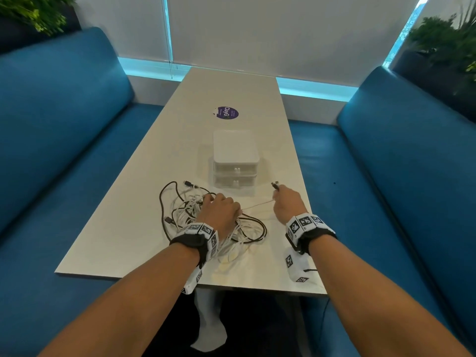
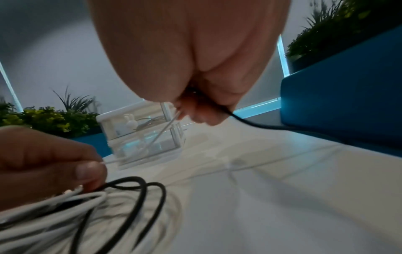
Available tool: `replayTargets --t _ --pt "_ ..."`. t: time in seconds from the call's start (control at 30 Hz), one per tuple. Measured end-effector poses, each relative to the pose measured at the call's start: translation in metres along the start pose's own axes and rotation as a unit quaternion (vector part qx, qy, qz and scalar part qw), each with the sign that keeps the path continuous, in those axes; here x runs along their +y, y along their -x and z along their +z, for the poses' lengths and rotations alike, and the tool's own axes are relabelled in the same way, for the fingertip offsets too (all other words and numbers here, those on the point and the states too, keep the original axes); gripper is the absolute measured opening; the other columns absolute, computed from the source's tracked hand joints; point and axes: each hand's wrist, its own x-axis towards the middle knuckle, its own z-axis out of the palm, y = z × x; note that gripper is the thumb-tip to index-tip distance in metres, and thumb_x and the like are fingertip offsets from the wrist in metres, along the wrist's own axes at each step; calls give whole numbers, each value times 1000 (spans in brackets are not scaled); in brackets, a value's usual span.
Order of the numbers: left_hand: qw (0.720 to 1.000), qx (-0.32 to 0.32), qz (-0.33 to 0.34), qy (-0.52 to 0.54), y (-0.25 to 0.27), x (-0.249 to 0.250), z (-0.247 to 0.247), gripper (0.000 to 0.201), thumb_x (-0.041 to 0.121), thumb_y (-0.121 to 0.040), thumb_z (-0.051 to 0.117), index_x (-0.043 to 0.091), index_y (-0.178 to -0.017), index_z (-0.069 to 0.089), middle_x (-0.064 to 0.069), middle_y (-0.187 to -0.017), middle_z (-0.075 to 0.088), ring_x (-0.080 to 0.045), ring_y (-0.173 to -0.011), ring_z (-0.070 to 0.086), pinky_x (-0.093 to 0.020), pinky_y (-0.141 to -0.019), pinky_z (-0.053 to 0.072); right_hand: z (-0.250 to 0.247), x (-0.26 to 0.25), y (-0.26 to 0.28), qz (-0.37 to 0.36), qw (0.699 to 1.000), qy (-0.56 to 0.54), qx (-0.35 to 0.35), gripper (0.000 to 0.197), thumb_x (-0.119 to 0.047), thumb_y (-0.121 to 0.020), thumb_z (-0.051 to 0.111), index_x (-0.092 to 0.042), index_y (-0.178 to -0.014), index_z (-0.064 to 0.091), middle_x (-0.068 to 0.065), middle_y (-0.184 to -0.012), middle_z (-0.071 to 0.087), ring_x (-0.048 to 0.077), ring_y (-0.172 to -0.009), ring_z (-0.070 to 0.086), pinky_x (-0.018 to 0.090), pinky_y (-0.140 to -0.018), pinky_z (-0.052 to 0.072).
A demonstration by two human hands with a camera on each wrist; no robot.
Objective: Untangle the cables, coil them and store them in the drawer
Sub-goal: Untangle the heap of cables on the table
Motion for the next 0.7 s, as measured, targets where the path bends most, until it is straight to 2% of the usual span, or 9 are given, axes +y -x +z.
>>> replayTargets --t 0.07,0.13,0.2,0.27,0.4,0.5,0.57,0.7 --pt "1000 2 16 -13 0 4 0 30 32 -106 35 26 -112 64 3 -109 63 -25 -114 48 -49 -102 27 1 -8 3 -65 998 -24 -14 24 -15 -103 37 -9 -104 61 16 -108 59 32 -96 60 33 -77 44" --pt "999 -4 36 -34 1 7 1 21 29 -101 45 27 -112 64 3 -108 63 -25 -113 48 -49 -101 28 5 -20 8 -114 991 -49 -43 27 -21 -104 39 -11 -93 61 11 -99 60 27 -87 59 32 -73 42" --pt "997 -8 51 -52 3 9 0 21 27 -97 50 27 -114 64 4 -108 62 -24 -112 48 -49 -100 28 11 -35 14 -158 984 -46 -73 33 -29 -104 36 -13 -88 59 7 -88 64 25 -80 60 36 -73 45" --pt "997 -6 55 -57 4 8 -3 23 26 -98 48 25 -115 64 3 -112 61 -24 -110 47 -48 -101 28 19 -47 19 -187 977 -40 -94 35 -35 -105 34 -13 -87 55 6 -83 65 25 -78 60 37 -73 46" --pt "995 4 74 -66 10 3 -4 25 29 -99 47 20 -114 65 2 -116 59 -23 -111 47 -47 -104 28 25 -50 23 -214 972 37 -89 35 -37 -104 32 -12 -94 53 12 -86 65 32 -79 60 38 -69 45" --pt "994 0 85 -74 11 -6 -6 21 26 -97 51 23 -116 61 3 -115 61 -23 -117 48 -47 -103 29 19 -36 21 -209 960 168 -84 34 -34 -105 31 -8 -108 53 17 -94 64 37 -83 62 37 -65 42" --pt "994 -18 74 -72 10 -16 -11 22 18 -96 51 23 -115 59 2 -118 60 -23 -120 46 -47 -103 28 9 -15 17 -171 952 243 -71 31 -32 -106 30 -9 -113 50 15 -97 63 35 -84 62 38 -64 44" --pt "991 -22 93 -89 10 -23 -15 27 13 -93 51 23 -118 58 2 -120 60 -23 -121 47 -45 -105 27 -4 10 15 -93 956 276 -39 29 -29 -106 28 -11 -113 49 9 -89 59 28 -74 57 36 -63 45"
